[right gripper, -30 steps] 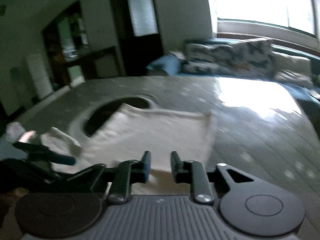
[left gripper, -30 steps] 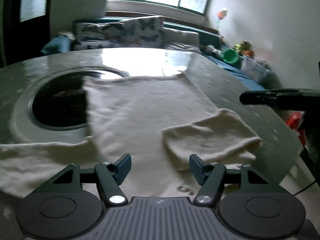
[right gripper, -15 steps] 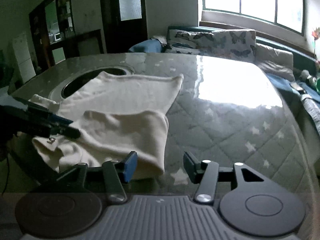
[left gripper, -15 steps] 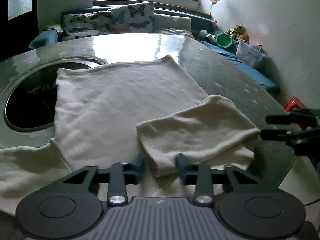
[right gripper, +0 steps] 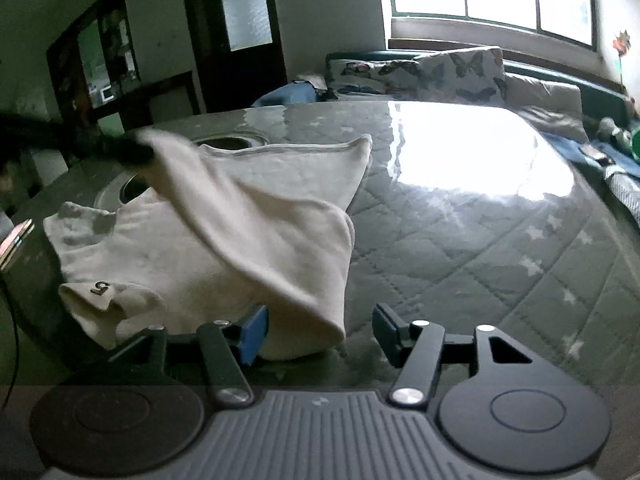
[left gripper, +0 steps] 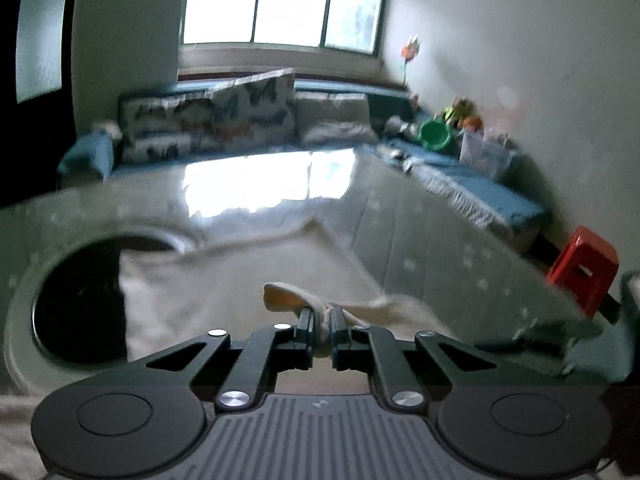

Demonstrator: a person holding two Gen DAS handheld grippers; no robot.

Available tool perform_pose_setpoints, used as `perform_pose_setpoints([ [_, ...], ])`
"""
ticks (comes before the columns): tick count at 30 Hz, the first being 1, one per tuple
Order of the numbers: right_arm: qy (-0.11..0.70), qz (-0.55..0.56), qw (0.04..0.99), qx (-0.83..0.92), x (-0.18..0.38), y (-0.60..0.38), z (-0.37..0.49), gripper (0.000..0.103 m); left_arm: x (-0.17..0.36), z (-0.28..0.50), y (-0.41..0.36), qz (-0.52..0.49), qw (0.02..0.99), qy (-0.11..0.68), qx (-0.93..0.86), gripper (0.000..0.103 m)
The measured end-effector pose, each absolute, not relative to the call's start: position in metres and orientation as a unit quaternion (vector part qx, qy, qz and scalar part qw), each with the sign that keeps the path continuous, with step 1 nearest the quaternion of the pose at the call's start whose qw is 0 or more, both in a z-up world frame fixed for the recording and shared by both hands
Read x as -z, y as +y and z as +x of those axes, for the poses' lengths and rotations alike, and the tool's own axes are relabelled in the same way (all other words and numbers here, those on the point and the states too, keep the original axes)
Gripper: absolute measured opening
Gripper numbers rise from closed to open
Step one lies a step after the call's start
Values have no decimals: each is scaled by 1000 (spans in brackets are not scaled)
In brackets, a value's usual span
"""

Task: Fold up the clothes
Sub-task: 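Grasp the sweatshirt side edge with the left gripper and fold it inward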

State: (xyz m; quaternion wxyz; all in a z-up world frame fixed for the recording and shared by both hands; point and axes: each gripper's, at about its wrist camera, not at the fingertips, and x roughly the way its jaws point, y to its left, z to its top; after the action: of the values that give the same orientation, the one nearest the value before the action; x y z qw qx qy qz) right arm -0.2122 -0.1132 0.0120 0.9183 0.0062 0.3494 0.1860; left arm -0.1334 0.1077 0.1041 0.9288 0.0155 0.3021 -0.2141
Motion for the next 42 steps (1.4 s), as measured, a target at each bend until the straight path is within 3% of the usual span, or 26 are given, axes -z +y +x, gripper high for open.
perform_pose_setpoints([
  [15, 301, -70, 943, -124, -3, -98, -222, 59, -142, -149, 110, 23, 942, 246, 226, 8],
  [31, 317, -126, 922, -185, -11, -94, -232, 63, -52, -148, 166, 7, 917, 372, 144, 9],
  [42, 301, -89, 913, -260, -52, -79, -198, 47, -35, -153, 177, -3, 912, 385, 143, 9],
])
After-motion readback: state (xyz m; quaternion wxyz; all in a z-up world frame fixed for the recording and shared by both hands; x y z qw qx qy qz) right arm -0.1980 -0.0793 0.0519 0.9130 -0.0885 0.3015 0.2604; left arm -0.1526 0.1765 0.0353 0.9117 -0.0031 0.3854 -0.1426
